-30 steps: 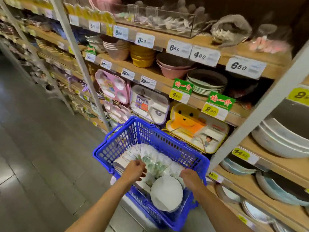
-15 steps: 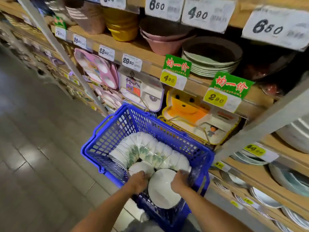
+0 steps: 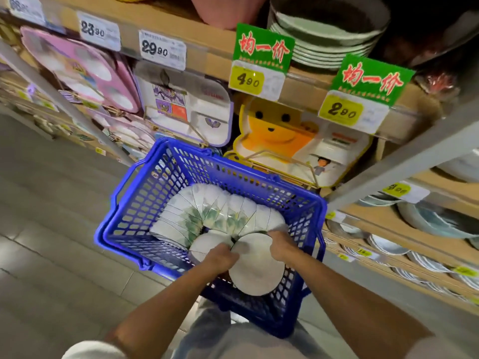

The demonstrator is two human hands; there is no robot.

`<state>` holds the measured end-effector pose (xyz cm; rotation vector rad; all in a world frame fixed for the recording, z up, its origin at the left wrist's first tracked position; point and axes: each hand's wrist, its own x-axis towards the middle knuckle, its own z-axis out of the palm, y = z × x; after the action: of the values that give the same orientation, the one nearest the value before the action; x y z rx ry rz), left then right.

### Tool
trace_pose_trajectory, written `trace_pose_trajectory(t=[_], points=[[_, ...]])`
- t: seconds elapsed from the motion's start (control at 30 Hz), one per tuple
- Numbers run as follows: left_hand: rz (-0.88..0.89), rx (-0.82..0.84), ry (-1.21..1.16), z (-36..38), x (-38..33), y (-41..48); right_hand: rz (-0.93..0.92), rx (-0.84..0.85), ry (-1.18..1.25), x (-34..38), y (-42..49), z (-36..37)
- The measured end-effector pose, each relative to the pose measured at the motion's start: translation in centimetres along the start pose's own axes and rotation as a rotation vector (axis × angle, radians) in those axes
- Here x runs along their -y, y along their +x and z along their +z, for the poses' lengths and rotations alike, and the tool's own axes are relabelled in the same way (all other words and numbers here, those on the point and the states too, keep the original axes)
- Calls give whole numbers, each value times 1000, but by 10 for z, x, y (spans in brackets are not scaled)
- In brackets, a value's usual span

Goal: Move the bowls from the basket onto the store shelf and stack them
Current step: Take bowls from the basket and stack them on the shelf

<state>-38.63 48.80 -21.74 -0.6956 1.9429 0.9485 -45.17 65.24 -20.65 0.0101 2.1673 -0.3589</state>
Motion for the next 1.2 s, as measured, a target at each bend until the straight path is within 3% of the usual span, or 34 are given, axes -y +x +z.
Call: trace_pose_trajectory(t=[0.2,0.43,0.63,0.9,1.2], points=[[152,94,-389,-51,-15,-26,-101,13,29,18,-37,-65],[462,281,-643,-117,-75,-87,-283,-77,84,57,-106,-151],[639,412,-793,-149,-118,-138,-366,-180,457,63,-192,-190],[835,552,-786,-148,-170,-235,-519,-710,1015,35,-284,-178],[896,529,-792,-61,-234,-312,-760,-864,1544,-35,-360,-157]])
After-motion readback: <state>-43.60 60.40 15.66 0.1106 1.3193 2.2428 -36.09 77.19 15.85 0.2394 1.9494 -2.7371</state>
